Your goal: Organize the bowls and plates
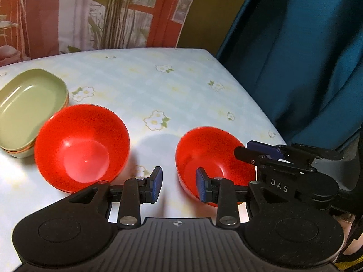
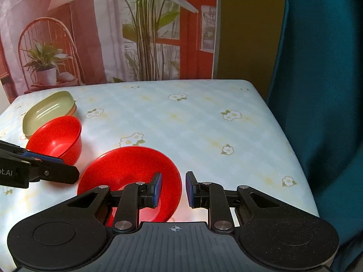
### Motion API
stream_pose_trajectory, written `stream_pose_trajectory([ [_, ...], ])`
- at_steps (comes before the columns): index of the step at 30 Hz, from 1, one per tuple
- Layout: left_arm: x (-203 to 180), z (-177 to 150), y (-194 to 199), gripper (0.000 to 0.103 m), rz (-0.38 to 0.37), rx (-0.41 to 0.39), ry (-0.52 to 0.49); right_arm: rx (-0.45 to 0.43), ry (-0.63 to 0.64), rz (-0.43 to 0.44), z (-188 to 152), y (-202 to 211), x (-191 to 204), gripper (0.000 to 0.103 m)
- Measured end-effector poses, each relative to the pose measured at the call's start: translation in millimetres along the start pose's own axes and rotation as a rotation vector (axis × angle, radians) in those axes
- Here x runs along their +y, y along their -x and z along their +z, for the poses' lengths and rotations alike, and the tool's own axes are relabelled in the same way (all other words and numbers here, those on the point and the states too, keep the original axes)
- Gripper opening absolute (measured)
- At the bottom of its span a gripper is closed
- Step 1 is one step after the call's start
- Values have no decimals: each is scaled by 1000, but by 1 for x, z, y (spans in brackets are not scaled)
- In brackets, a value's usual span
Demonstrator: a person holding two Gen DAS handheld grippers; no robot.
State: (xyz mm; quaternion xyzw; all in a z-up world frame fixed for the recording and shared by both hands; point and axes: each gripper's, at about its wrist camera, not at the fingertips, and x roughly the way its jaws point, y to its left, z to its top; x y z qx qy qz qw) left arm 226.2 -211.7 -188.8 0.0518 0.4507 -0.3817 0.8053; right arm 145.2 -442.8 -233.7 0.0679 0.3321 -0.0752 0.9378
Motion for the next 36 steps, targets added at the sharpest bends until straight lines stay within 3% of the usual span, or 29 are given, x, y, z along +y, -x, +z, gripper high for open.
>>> stream_pose_trajectory([
  [12, 4, -2, -23, 33, -23, 42, 31, 37, -34, 22, -13, -8, -5, 19],
  [15, 6, -3, -24, 22, -37, 42, 37, 42, -29, 27, -13, -10, -4, 15],
  [19, 6, -5, -24, 19, -49, 43, 37, 44, -24, 33, -13, -11, -2, 12],
  [36, 21, -3, 13, 19, -17, -38, 53, 23, 16, 64, 6, -5, 26, 12],
])
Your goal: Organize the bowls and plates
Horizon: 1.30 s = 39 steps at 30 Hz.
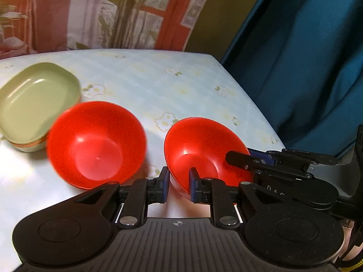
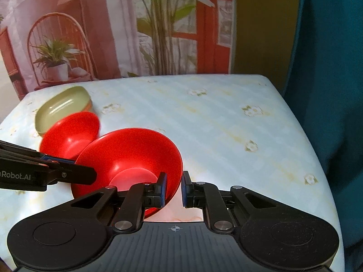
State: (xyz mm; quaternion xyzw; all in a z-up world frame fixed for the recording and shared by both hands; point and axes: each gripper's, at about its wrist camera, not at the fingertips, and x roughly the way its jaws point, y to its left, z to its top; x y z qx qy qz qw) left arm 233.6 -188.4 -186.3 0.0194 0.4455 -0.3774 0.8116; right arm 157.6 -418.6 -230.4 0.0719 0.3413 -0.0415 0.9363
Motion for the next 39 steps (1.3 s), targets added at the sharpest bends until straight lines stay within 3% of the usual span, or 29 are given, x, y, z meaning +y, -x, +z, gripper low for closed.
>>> stream_pose_trajectory([
  [9, 23, 7, 36, 19, 19, -76, 48, -27, 58, 36, 25, 3, 37, 13],
  [26, 55, 14, 56, 19, 28, -139, 136, -43, 129, 62, 54, -2, 77, 14],
  [39, 93, 8, 51, 19, 109, -104, 195, -19, 185, 141, 65, -43, 116, 14],
])
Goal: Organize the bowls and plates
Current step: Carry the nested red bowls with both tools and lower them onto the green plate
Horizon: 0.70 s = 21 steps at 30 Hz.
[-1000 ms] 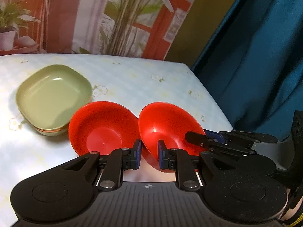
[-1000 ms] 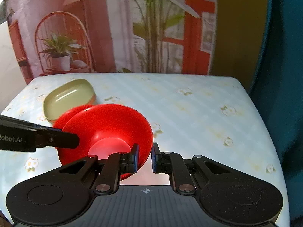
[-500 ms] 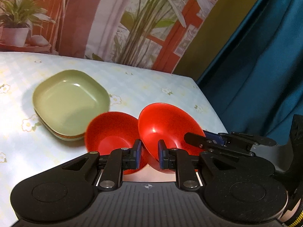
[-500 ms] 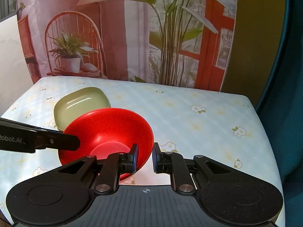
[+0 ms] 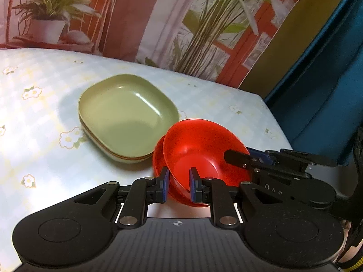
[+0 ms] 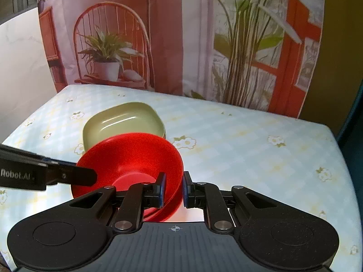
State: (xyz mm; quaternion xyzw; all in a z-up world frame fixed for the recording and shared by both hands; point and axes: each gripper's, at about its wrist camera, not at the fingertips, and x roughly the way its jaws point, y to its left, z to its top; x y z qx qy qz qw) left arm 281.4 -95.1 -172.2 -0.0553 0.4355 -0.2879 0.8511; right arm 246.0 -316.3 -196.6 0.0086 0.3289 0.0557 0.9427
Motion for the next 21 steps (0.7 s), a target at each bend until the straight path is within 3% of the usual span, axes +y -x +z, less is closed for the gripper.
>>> stream_pose_trajectory([
  [21, 3, -4, -11, 20, 52, 26, 9, 24, 25, -22, -11, -12, 3, 21],
])
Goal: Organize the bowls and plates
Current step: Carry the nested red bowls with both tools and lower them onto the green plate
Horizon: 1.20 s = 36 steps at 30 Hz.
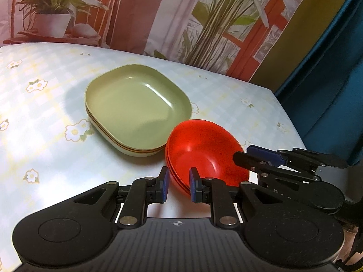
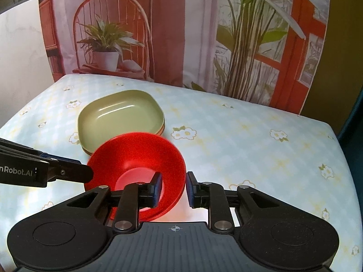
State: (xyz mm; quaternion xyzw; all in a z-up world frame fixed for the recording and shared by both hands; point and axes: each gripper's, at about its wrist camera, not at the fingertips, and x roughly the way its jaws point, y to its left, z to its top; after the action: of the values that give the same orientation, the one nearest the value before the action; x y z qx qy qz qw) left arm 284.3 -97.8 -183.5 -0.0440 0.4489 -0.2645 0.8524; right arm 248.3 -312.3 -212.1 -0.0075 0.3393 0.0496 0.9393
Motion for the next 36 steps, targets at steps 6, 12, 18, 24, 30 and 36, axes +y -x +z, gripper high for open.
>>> stream_pose_trajectory([
  [6, 5, 0, -6, 33, 12, 8, 24, 18, -28, 0, -5, -5, -6, 21],
  [12, 4, -1, -14, 35, 8, 23, 33, 40, -84, 20, -12, -13, -12, 23],
  [18, 2, -3, -23, 35, -12, 48, 31, 51, -109, 48, -14, -17, -13, 23],
  [24, 0, -5, -29, 34, -33, 65, 29, 58, -130, 72, -16, -20, -12, 23],
  [30, 0, -6, -32, 32, -51, 65, 30, 60, -148, 88, -17, -20, -12, 23],
  [36, 1, -8, -31, 27, -48, 60, 34, 59, -155, 89, -18, -19, -12, 22],
])
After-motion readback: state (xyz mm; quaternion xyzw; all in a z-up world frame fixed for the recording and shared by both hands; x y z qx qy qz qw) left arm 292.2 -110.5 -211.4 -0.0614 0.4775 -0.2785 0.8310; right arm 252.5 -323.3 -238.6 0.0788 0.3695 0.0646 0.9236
